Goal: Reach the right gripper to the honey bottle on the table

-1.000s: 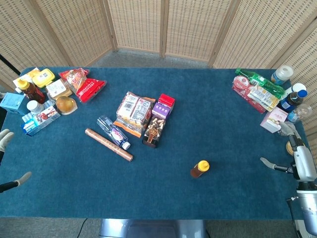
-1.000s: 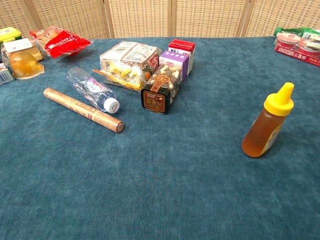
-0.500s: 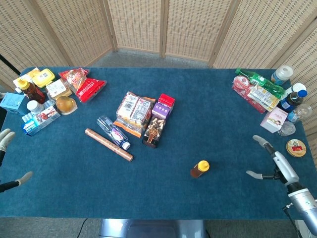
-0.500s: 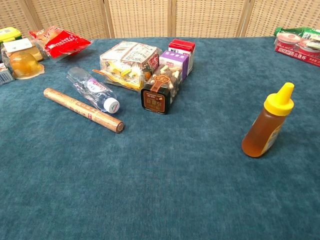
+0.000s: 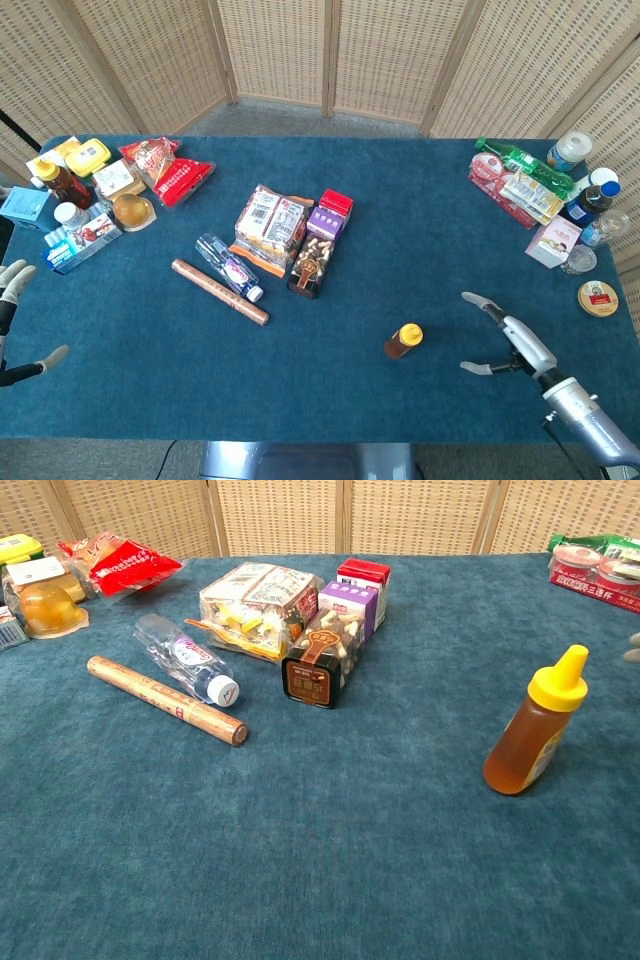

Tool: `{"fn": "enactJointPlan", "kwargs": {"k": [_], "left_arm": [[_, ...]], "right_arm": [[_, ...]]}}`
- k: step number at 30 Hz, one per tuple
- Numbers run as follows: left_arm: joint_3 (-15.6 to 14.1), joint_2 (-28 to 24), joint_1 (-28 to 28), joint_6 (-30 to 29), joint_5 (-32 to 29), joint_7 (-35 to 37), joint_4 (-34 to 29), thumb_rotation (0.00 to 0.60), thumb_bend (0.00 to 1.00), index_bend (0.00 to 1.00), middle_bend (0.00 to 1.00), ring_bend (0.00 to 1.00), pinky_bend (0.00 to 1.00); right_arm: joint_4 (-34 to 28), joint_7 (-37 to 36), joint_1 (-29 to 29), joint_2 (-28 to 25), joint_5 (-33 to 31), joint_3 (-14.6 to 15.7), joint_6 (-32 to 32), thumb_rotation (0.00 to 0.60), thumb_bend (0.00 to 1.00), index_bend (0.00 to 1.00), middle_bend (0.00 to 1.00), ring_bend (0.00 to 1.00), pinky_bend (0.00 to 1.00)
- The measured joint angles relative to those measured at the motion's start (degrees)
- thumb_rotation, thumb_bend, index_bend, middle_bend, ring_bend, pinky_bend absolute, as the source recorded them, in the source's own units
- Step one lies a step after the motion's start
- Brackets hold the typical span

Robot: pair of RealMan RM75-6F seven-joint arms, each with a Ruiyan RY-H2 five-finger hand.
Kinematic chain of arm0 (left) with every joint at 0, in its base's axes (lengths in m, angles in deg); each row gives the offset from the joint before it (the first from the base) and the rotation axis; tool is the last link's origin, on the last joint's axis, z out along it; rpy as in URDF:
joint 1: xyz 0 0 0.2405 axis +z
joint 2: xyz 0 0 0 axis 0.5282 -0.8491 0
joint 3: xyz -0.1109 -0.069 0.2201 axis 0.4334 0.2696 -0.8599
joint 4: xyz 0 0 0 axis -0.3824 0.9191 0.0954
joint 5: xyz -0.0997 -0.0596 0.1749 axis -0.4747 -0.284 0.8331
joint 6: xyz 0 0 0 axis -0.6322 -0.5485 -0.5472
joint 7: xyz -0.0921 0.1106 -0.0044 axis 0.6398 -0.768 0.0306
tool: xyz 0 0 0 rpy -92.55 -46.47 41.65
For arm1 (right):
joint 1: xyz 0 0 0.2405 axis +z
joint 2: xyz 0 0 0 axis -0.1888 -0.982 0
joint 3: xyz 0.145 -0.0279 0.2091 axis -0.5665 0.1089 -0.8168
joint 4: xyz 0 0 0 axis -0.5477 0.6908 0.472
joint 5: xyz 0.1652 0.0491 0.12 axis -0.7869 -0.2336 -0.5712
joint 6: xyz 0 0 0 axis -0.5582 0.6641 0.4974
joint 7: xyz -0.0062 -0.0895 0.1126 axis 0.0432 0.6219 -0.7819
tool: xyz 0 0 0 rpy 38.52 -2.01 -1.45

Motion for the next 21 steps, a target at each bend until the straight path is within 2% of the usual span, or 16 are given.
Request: {"fn": "enactJointPlan", "kwargs": {"k": [10, 21], "left_arm": [[0.2, 0.0, -0.2, 0.4, -0.5, 0.1, 0.1, 0.600, 0.00, 0.00, 0.00, 0.00, 0.00], [0.2, -0.1, -0.3, 0.6, -0.7, 0.6, 0.2, 0.600, 0.00, 0.00, 0.00, 0.00, 0.00]], "right_arm": [[-2.1, 2.8, 1.3, 3.0, -1.5, -1.0, 0.7, 0.543, 0.00, 0.00, 0.00, 0.00, 0.00], [-1.7, 3.3, 2.2, 5.3, -2.2, -0.3, -0.2, 0.576, 0.00, 0.00, 0.00, 0.00, 0.00]]}}
